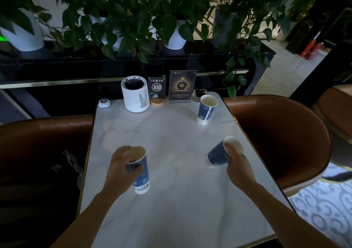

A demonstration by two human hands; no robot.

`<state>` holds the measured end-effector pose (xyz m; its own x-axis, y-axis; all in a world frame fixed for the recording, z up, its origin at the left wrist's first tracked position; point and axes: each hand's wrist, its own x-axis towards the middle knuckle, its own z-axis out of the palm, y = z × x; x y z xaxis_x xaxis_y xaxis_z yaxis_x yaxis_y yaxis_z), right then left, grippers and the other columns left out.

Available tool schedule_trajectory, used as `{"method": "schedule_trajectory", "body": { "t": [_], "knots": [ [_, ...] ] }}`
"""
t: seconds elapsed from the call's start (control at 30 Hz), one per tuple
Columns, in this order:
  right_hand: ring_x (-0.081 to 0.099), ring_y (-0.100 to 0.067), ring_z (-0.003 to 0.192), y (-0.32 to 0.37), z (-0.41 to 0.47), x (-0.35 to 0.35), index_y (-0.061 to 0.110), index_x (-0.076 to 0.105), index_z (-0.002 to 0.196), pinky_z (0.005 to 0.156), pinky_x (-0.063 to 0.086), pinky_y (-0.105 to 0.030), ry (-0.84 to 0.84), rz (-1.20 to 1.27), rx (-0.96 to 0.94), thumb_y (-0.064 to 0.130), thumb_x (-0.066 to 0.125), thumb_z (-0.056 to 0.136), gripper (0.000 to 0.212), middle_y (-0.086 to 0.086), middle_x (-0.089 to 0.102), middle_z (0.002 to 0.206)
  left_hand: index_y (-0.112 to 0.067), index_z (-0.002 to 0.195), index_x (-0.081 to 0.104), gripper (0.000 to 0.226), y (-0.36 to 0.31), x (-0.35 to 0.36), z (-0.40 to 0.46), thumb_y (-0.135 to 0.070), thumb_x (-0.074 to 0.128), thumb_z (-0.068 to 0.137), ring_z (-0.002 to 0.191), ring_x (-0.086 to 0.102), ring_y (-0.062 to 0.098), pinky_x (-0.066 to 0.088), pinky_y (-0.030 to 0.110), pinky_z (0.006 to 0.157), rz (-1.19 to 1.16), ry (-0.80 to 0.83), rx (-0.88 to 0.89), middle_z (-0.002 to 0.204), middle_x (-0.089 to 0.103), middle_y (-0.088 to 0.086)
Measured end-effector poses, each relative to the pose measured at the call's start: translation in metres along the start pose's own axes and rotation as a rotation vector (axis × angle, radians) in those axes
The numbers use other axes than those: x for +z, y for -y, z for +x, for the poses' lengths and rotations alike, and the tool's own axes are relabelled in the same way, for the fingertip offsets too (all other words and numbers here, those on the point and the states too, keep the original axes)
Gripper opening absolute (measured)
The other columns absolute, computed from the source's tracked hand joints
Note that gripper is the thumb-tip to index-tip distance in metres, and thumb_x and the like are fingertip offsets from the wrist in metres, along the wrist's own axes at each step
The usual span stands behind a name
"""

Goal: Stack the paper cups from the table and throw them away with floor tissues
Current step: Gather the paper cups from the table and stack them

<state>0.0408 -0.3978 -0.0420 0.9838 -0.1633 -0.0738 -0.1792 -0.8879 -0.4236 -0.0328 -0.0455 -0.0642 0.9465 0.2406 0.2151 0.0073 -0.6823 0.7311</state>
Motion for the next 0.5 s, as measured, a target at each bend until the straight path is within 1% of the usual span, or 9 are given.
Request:
{"method": "schedule_trajectory", "body": {
  "t": [0.03, 0.07, 0.1, 0.13, 0.17, 0.23, 0.3, 0.43, 0.5],
  "knots": [
    [0.068, -0.020, 0.078, 0.007, -0.002, -0.001, 0.034, 0.050, 0.126, 0.056, 0.043, 0.004, -0.076, 0.072, 0.135, 0.008, 0.044, 0.095, 0.041, 0.005, 0.062, 0.083, -0.017, 0.108, 0.061, 0.040, -0.007, 0.002, -0.003, -0.018, 0.081, 0.073, 0.090, 0.060, 0.000, 0.046, 0.007, 0.081, -0.064, -0.050, -0.047, 0.099, 0.066, -0.005],
    [0.067, -0.018, 0.079, 0.015, -0.005, -0.005, 0.027, 0.057, 0.118, 0.071, 0.053, -0.008, -0.129, 0.058, 0.257, 0.010, 0.040, 0.099, 0.031, 0.003, 0.065, 0.084, -0.015, 0.114, 0.059, 0.049, -0.012, 0.002, -0.005, -0.022, 0.083, 0.072, 0.090, 0.060, 0.002, 0.047, 0.010, 0.081, -0.115, -0.074, -0.101, 0.102, 0.065, -0.007],
    [0.065, -0.019, 0.081, 0.017, -0.015, -0.007, 0.017, 0.060, 0.112, 0.083, 0.057, -0.027, -0.178, 0.084, 0.160, 0.017, 0.037, 0.101, 0.025, -0.002, 0.065, 0.088, -0.014, 0.123, 0.055, 0.064, -0.013, 0.003, -0.007, -0.031, 0.084, 0.069, 0.092, 0.060, 0.007, 0.048, 0.015, 0.081, -0.143, -0.057, -0.165, 0.107, 0.063, -0.006],
    [0.064, -0.021, 0.083, 0.018, -0.020, -0.006, 0.010, 0.059, 0.108, 0.086, 0.056, -0.040, -0.096, 0.210, -0.001, 0.026, 0.037, 0.101, 0.028, -0.006, 0.064, 0.090, -0.015, 0.130, 0.051, 0.076, -0.013, 0.004, -0.010, -0.038, 0.084, 0.066, 0.093, 0.059, 0.011, 0.048, 0.017, 0.080, -0.170, -0.030, -0.216, 0.110, 0.061, -0.005],
    [0.063, -0.024, 0.083, 0.023, -0.029, -0.011, 0.008, 0.057, 0.105, 0.085, 0.056, -0.044, -0.010, 0.318, -0.083, 0.037, 0.038, 0.098, 0.036, -0.009, 0.064, 0.090, -0.015, 0.134, 0.048, 0.082, -0.013, 0.005, -0.013, -0.042, 0.083, 0.064, 0.093, 0.060, 0.013, 0.047, 0.014, 0.078, -0.190, -0.011, -0.246, 0.112, 0.060, -0.004],
    [0.062, -0.023, 0.079, 0.020, -0.035, -0.023, 0.010, 0.055, 0.104, 0.081, 0.056, -0.041, -0.044, 0.365, -0.167, 0.042, 0.039, 0.096, 0.037, -0.008, 0.063, 0.089, -0.012, 0.133, 0.049, 0.086, -0.014, 0.008, -0.018, -0.051, 0.079, 0.062, 0.093, 0.062, 0.013, 0.044, 0.007, 0.075, -0.208, 0.004, -0.247, 0.112, 0.061, -0.004],
    [0.064, -0.020, 0.076, 0.027, -0.033, -0.023, 0.008, 0.056, 0.110, 0.075, 0.058, -0.034, -0.090, 0.359, -0.226, 0.024, 0.046, 0.097, 0.023, -0.004, 0.064, 0.090, -0.010, 0.130, 0.052, 0.082, -0.020, 0.008, -0.021, -0.046, 0.083, 0.064, 0.097, 0.061, 0.014, 0.044, 0.009, 0.078, -0.201, 0.005, -0.257, 0.115, 0.059, -0.007],
    [0.061, -0.012, 0.084, 0.039, -0.040, -0.031, 0.008, 0.057, 0.118, 0.066, 0.045, 0.002, -0.120, 0.383, -0.280, 0.014, 0.050, 0.095, 0.024, 0.004, 0.062, 0.101, -0.020, 0.113, 0.056, 0.073, -0.029, 0.007, -0.027, -0.032, 0.092, 0.051, 0.090, 0.063, 0.008, 0.050, 0.022, 0.074, -0.328, -0.037, -0.309, 0.102, 0.060, -0.014],
    [0.057, -0.009, 0.093, 0.041, -0.043, -0.034, 0.009, 0.057, 0.119, 0.065, 0.037, 0.010, -0.133, 0.424, -0.280, 0.014, 0.051, 0.095, 0.025, 0.005, 0.060, 0.108, -0.025, 0.120, 0.050, 0.085, -0.030, 0.008, -0.029, -0.035, 0.094, 0.049, 0.098, 0.062, 0.015, 0.050, 0.021, 0.071, -0.395, -0.020, -0.358, 0.110, 0.059, -0.005]
  ]
}}
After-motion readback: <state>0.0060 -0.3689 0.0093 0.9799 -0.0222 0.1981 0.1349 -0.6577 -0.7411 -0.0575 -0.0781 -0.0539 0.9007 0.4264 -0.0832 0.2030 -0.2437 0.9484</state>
